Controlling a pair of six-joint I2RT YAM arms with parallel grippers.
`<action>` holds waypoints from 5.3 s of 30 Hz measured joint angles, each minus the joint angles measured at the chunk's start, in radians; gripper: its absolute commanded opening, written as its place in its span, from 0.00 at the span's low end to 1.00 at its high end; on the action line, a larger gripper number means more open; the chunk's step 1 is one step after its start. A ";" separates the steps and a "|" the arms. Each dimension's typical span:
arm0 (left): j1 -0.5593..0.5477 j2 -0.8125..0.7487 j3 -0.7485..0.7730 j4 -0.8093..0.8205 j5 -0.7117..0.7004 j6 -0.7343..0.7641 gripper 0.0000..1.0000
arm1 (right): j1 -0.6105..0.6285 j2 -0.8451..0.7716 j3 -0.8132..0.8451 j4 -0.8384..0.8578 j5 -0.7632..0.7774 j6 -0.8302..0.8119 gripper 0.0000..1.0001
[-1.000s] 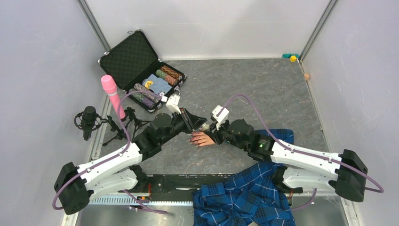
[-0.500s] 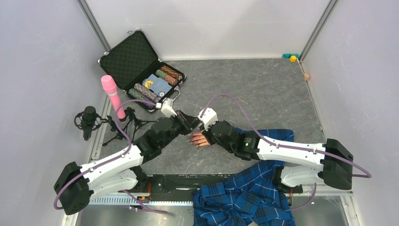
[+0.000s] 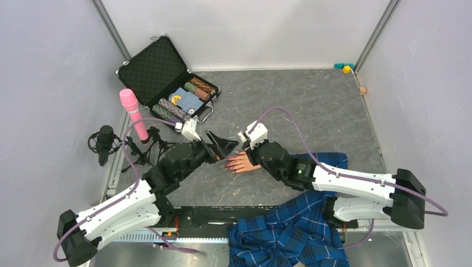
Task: Paint the nails
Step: Unscrew the nail polish bottle.
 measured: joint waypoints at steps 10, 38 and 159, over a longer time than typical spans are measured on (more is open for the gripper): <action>0.023 -0.005 0.081 -0.091 0.072 0.179 1.00 | -0.023 -0.065 -0.056 -0.007 -0.055 -0.003 0.00; 0.061 0.038 0.070 0.078 0.504 0.306 0.68 | -0.227 -0.251 -0.283 0.360 -0.875 0.104 0.00; 0.071 0.103 0.039 0.246 0.637 0.295 0.62 | -0.351 -0.234 -0.348 0.435 -1.107 0.092 0.00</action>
